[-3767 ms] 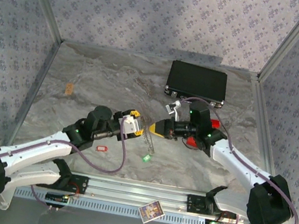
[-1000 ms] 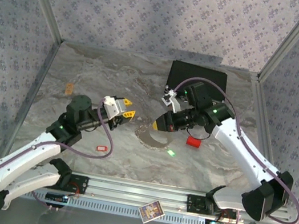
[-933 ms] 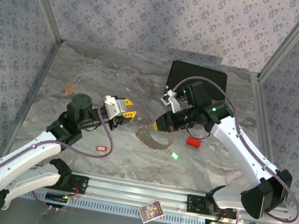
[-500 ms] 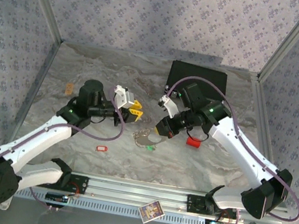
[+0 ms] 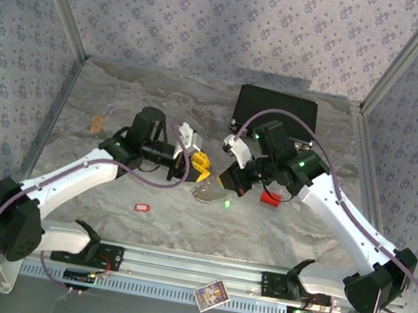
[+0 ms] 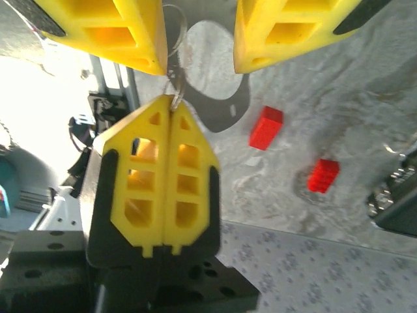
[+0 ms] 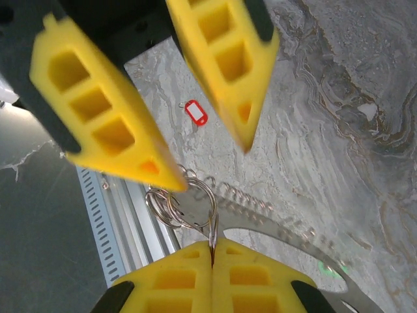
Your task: Put the keys on the keyring
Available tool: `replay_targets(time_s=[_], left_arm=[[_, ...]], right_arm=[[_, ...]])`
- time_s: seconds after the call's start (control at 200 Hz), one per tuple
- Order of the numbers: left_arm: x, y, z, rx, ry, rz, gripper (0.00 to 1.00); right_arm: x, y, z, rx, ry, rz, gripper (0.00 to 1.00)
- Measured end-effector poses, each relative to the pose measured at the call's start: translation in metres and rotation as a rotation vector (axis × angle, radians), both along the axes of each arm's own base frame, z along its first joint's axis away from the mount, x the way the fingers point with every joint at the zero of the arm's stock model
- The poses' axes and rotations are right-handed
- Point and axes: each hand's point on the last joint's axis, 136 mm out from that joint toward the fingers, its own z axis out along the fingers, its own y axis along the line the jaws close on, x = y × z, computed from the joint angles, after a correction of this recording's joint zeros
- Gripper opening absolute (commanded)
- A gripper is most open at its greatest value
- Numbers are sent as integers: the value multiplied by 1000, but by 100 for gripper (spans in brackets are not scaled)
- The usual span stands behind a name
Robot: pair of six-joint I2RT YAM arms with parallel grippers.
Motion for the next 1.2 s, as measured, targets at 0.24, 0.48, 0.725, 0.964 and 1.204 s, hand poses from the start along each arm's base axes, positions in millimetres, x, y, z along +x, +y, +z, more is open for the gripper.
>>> replay_targets(time_s=[0.24, 0.48, 0.725, 0.964, 1.204], left_arm=[[-12, -1, -9, 15, 13, -76, 35], [-13, -1, -14, 24, 16, -93, 32], [-16, -1, -12, 20, 19, -108, 27], [-19, 0, -11, 16, 20, -123, 20], [-21, 1, -11, 19, 30, -130, 1]], right_arm=[[1, 3, 2, 8, -28, 19, 0], [-5, 8, 2, 9, -54, 63, 0], [-11, 12, 2, 5, -74, 99, 0], [-10, 16, 4, 13, -99, 110, 0], [-7, 20, 1, 5, -104, 109, 0]])
